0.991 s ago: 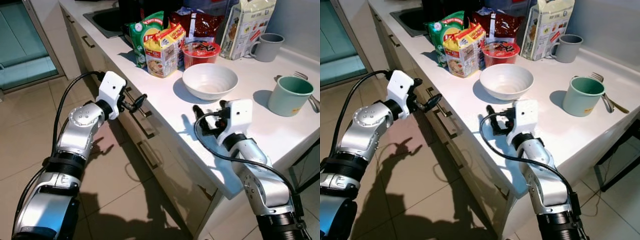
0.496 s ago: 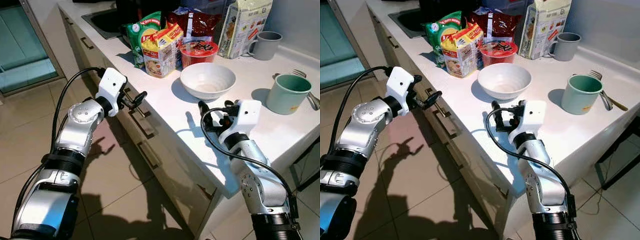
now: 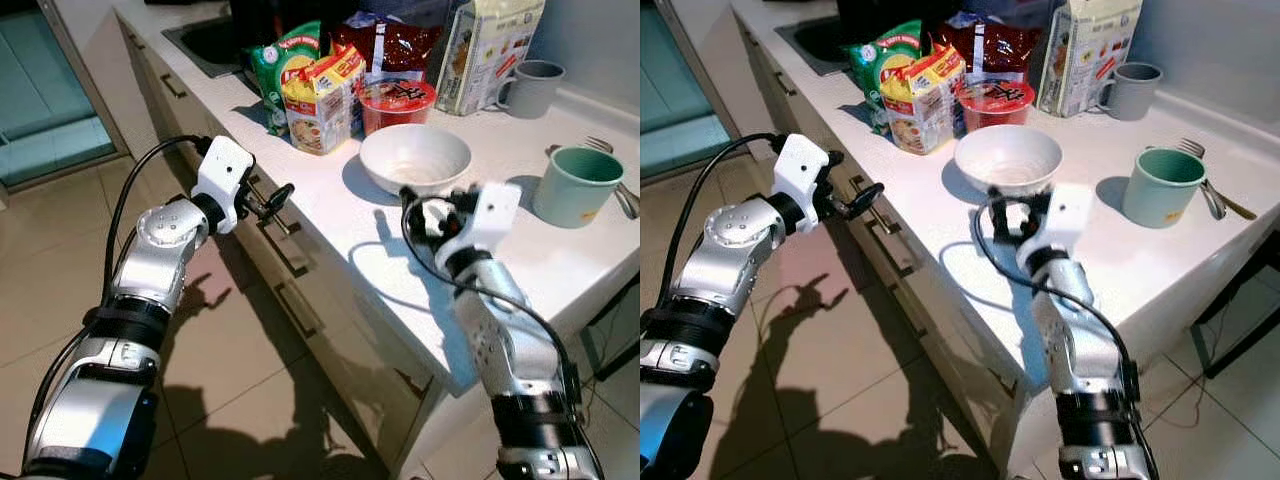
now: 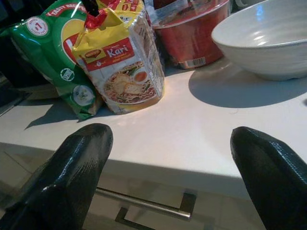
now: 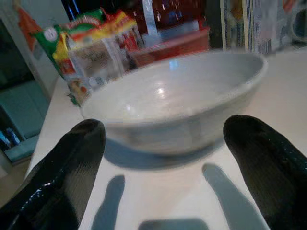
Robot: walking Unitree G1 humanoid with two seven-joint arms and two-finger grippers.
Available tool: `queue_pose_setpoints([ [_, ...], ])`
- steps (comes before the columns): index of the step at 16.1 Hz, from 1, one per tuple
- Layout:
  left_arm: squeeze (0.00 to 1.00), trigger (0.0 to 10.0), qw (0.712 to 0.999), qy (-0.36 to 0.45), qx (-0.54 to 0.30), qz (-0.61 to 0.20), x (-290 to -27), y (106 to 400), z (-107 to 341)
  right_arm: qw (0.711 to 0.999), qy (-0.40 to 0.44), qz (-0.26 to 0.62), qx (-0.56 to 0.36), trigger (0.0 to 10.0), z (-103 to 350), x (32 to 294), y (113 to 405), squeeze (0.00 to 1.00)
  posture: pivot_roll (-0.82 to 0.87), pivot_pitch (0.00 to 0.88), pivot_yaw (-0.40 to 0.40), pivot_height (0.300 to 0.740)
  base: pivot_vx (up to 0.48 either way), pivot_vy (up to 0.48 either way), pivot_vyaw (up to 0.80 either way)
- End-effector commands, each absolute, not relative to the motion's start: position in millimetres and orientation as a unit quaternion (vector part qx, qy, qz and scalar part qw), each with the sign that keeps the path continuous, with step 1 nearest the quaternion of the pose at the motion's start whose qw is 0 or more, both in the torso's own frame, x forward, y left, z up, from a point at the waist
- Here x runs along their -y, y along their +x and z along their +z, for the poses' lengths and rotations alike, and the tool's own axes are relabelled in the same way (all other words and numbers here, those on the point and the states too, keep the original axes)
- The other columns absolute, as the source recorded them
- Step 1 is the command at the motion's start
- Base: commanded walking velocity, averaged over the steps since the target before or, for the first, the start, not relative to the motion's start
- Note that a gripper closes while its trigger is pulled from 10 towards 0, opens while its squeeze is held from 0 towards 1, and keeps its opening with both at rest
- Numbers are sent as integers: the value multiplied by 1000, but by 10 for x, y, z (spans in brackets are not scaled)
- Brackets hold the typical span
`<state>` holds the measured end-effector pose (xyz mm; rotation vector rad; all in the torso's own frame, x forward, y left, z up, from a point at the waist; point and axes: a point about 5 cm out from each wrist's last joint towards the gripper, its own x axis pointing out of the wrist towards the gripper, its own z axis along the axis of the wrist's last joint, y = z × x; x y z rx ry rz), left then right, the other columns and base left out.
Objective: Setting the table
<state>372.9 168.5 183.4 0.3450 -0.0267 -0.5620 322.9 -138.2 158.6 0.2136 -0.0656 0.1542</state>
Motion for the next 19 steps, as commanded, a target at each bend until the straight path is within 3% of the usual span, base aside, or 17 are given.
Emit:
queue_pose_setpoints([
  [1,0,10000,944,180,19,-277,-1703,3755,1913,991,108,76,34,10000,1594,1370,3259,0,5,0,102,740,0,0,0],
  [8,0,10000,944,184,17,-275,-1731,3738,1903,990,114,70,43,10000,1616,1347,3330,0,9,0,100,740,0,0,0],
  [15,0,10000,942,189,16,-279,-1732,3735,1906,975,216,29,29,10000,1603,1410,3378,20,10,0,106,740,0,0,0],
  [16,0,10000,941,189,16,-279,-1733,3735,1906,974,223,23,29,10000,1603,1416,3383,125,10,0,106,740,0,0,0],
  [17,0,10000,941,190,16,-280,-1735,3734,1905,974,223,18,28,10000,1601,1422,3386,702,12,0,106,740,0,0,0],
  [18,0,10000,941,190,16,-280,-1737,3734,1906,974,225,15,28,10000,1601,1428,3390,1000,12,0,106,740,0,0,0],
  [19,0,10000,941,191,16,-280,-1740,3733,1906,972,233,9,27,10000,1600,1444,3401,1000,12,0,107,740,0,0,0],
])
